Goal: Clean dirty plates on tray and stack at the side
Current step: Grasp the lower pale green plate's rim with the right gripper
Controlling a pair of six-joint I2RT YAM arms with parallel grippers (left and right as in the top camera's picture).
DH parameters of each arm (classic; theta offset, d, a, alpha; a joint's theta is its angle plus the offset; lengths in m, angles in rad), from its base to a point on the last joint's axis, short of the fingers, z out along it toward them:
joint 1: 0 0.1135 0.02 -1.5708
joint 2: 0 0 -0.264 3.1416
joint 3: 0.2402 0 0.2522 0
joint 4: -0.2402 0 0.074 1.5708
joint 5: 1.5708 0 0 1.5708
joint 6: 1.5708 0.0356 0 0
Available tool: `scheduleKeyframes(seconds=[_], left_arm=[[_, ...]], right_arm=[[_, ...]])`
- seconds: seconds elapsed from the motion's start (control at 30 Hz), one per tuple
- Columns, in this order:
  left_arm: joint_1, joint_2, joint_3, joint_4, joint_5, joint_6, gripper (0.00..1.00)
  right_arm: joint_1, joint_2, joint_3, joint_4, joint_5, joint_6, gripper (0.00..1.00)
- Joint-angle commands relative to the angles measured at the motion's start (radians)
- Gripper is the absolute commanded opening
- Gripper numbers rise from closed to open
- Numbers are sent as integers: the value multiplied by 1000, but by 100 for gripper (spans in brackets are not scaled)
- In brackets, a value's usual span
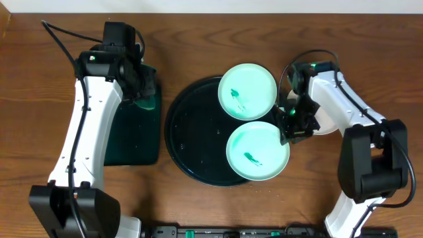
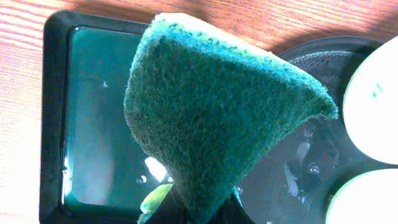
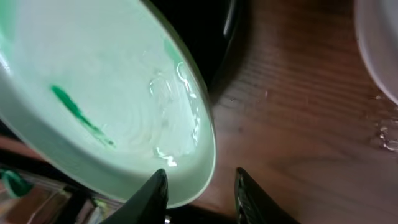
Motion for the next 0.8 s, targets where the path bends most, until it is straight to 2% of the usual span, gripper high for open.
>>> scheduleKeyframes(seconds=[0.0,0.1,0.2,0.23,0.27,0.47,0.6,0.77], left_arm=[[5,-26,-8,-3,2,14,7],[5,-26,-8,-20,-32,14,7],[5,-26,-8,-29,-43,13,7],[5,-26,-8,-29,-43,13,7],[5,-26,-8,-29,-43,13,7],[5,-26,-8,-38,-42,-8,7],[5,-26,-8,-41,-42,-45,7],[4,-26,-8,-41,-42,-48,7]], right_arm=[[44,-3,-54,55,31,48,30],[58,-3,-82,93,86,92,24],[59,-3,-82,113,82,108,11],[60,-3,-82,116,82,108,4],[61,-3,-82,116,82,108,1],[100,-49,-59,127,-28,151,1],[218,-125,-56,254,-35,362,1],[345,-110,-60,423,90,628,1]])
